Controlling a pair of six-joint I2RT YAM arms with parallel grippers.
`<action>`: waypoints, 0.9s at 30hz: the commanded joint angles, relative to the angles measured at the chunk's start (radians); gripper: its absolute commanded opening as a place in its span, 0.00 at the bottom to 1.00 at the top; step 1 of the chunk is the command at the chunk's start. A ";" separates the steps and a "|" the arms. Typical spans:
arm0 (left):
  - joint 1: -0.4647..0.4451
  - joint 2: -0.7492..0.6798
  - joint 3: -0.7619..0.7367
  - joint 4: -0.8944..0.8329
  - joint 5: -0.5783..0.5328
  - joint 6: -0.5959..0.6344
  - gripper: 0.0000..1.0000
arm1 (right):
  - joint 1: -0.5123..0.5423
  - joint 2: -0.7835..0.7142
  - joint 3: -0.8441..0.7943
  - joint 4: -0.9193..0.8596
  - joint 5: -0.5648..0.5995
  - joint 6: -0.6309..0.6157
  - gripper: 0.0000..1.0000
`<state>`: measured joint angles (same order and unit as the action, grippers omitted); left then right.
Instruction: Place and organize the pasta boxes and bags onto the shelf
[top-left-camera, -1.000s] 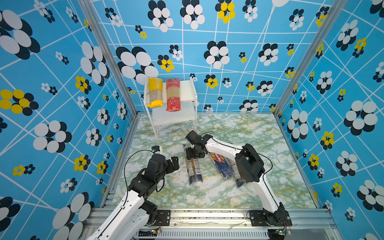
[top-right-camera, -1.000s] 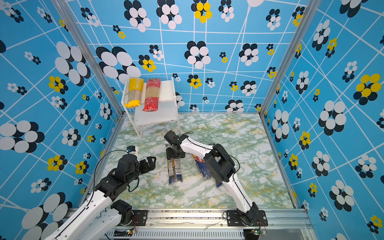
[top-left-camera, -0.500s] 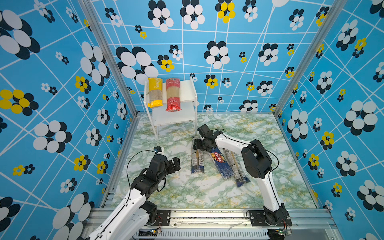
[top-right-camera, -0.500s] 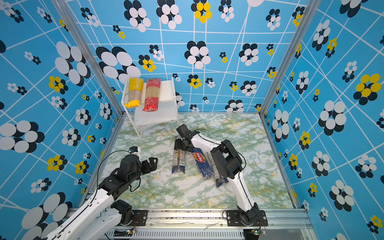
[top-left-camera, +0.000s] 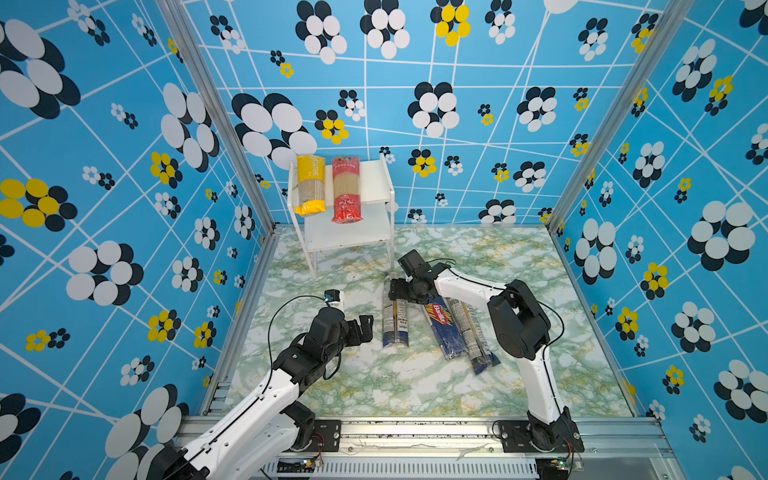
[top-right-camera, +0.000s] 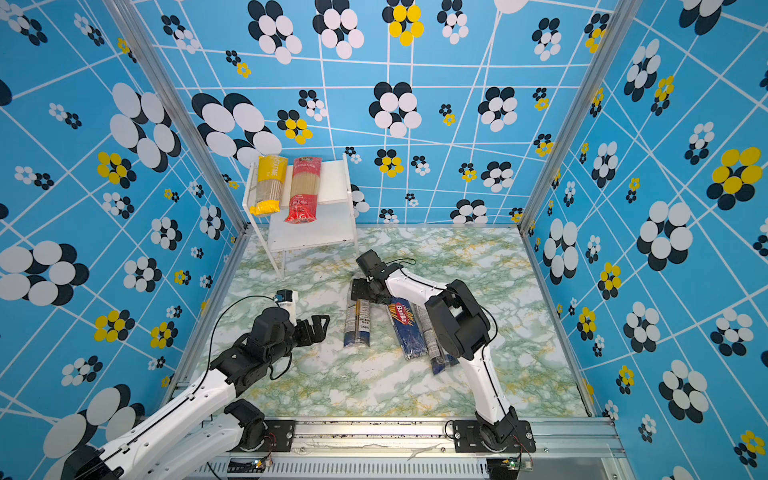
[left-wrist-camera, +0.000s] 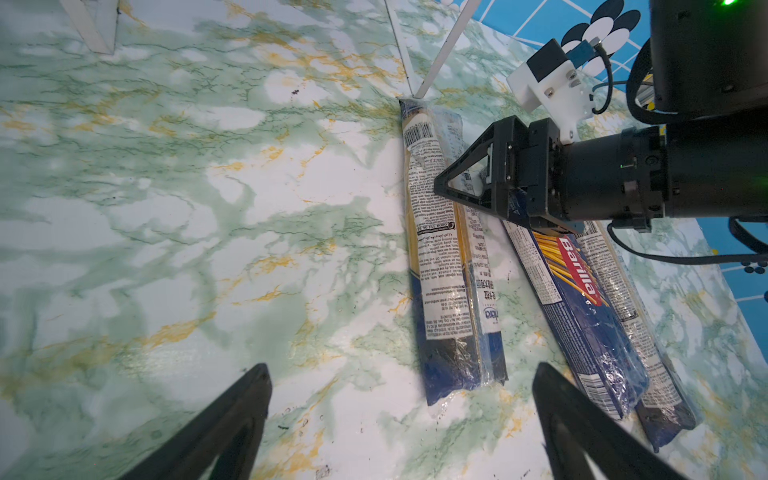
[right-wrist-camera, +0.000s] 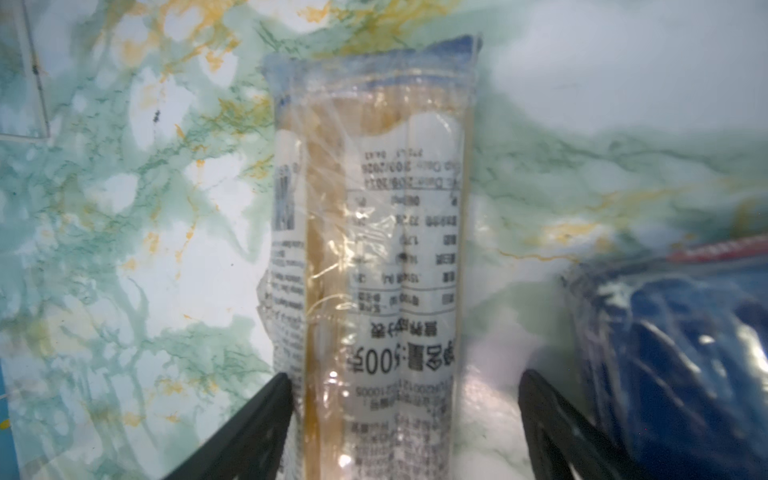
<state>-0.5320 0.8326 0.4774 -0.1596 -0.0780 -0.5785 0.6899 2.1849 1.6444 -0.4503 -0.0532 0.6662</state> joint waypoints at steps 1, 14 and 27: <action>-0.025 0.023 -0.022 0.070 -0.028 0.034 0.99 | -0.015 -0.048 -0.011 -0.158 0.089 -0.044 0.89; -0.173 0.276 0.061 0.172 -0.108 0.042 0.99 | -0.024 -0.149 -0.078 -0.134 0.122 -0.129 0.93; -0.263 0.481 0.138 0.221 -0.215 -0.086 0.99 | -0.051 -0.239 -0.174 -0.098 0.173 -0.154 0.95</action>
<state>-0.7822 1.2873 0.5896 0.0280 -0.2405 -0.6109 0.6483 1.9842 1.4902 -0.5575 0.0929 0.5266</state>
